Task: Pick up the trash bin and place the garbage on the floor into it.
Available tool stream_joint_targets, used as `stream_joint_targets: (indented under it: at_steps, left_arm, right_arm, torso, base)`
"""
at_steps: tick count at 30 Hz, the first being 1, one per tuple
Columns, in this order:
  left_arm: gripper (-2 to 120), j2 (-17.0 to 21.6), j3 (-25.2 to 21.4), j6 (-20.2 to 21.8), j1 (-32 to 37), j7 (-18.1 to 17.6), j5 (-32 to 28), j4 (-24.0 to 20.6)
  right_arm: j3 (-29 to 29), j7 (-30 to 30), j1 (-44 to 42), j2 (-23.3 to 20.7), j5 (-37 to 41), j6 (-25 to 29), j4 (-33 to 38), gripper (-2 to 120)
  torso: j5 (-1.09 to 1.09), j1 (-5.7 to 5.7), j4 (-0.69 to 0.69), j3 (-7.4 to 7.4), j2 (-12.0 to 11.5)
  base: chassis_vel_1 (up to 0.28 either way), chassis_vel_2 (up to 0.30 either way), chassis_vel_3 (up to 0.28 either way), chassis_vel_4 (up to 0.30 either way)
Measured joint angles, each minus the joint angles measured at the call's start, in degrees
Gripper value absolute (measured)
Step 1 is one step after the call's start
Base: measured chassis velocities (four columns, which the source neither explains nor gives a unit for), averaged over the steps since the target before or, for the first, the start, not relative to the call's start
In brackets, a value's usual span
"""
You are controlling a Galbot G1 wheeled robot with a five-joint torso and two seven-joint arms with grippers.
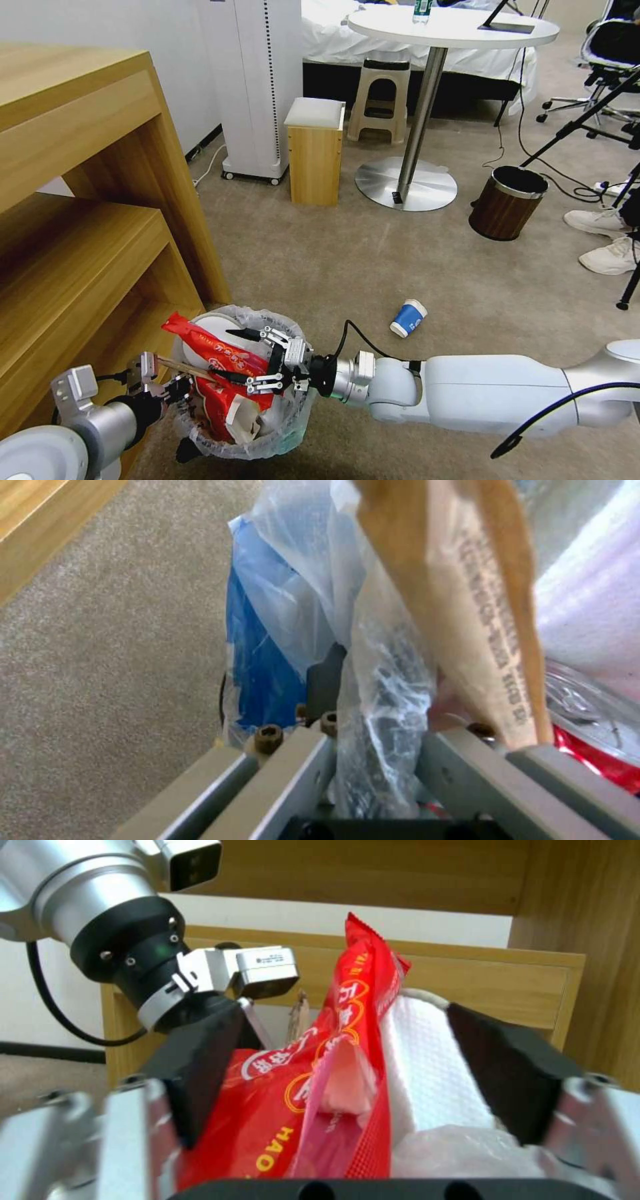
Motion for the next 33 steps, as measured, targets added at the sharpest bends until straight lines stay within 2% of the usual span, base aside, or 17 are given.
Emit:
stream_joint_targets:
  at_steps: [1, 5, 13, 33]
  left_arm:
    - [0, -0.2, 0.1, 0.0, 0.1, 0.0, 0.0, 0.0]
    - [0, -0.7, 0.3, 0.0, 0.4, 0.0, 0.1, 0.0]
    - [0, -1.1, 0.9, 0.1, 0.4, 0.0, 0.7, 1.1]
    - [0, -1.3, 1.1, 0.4, -0.5, 0.7, 1.0, 4.7]
  right_arm:
    - [0.2, 0.0, -0.1, 0.0, 0.0, 0.0, 0.0, 90]
    - [1.7, 0.1, -0.7, 0.0, 0.4, 0.0, 0.5, 99]
    - [3.6, 2.0, -0.9, 0.1, 1.5, -0.2, 1.6, 100]
    - [7.4, 2.4, -1.9, -1.6, 1.4, -0.2, 2.5, 100]
  torso:
    - [0.0, 0.0, 0.0, 0.0, 0.0]
    - [0.0, 0.0, 0.0, 0.0, 0.0]
    - [0.0, 0.0, 0.0, 0.0, 0.0]
    - [0.0, 0.0, 0.0, 0.0, 0.0]
  base:
    - [0.0, 0.0, 0.0, 0.0]
    - [0.0, 0.0, 0.0, 0.0]
    - [0.0, 0.0, 0.0, 0.0]
    - [0.0, 0.0, 0.0, 0.0]
